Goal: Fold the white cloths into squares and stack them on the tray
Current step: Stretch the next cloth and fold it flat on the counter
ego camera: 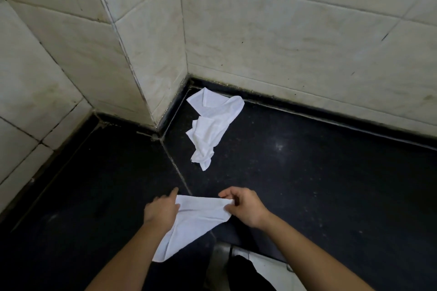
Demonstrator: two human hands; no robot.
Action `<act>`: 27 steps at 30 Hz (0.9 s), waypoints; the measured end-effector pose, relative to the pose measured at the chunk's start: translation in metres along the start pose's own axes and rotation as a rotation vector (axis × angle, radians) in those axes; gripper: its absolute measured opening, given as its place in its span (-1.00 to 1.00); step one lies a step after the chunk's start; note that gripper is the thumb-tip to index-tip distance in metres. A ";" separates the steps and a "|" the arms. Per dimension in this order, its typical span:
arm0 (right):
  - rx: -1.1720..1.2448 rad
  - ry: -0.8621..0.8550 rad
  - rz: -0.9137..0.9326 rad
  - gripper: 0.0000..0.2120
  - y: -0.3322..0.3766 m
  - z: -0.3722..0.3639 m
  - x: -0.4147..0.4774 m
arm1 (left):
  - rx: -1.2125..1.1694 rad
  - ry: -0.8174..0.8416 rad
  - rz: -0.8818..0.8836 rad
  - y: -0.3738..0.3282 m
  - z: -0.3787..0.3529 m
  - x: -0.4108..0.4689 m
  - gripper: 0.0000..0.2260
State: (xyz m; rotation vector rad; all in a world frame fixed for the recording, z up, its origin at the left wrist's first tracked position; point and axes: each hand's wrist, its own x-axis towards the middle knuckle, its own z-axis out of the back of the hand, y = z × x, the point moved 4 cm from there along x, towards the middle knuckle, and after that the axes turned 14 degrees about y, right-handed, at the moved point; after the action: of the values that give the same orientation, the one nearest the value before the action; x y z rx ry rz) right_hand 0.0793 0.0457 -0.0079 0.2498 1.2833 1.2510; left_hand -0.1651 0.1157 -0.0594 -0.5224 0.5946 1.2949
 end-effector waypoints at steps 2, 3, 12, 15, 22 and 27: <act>-0.008 -0.005 -0.016 -0.67 -0.004 0.006 -0.002 | 0.024 -0.003 -0.032 -0.003 -0.001 0.001 -0.61; -0.014 -0.008 -0.024 -0.66 -0.005 0.009 -0.003 | 0.055 -0.005 -0.041 -0.004 0.000 -0.002 -0.69; -0.170 -0.093 0.016 -0.78 0.061 0.046 0.006 | -0.299 -0.376 -0.041 0.032 0.098 -0.054 -0.93; -0.191 -0.227 0.176 -0.88 0.114 0.064 0.012 | -0.454 -0.580 -0.019 0.064 0.146 -0.086 -0.92; -0.119 -0.364 0.479 -0.91 0.181 0.063 0.011 | -0.444 -0.929 -0.044 0.112 0.168 -0.146 -0.85; -0.375 -0.188 0.422 -0.93 0.137 0.017 0.028 | -0.331 -0.826 -0.021 0.117 0.078 -0.146 -0.77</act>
State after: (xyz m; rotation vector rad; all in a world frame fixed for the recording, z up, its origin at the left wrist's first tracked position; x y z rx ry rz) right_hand 0.0120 0.1290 0.0835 0.3691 0.8354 1.7542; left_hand -0.2955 0.0845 0.0931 -0.2164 -0.3147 1.4541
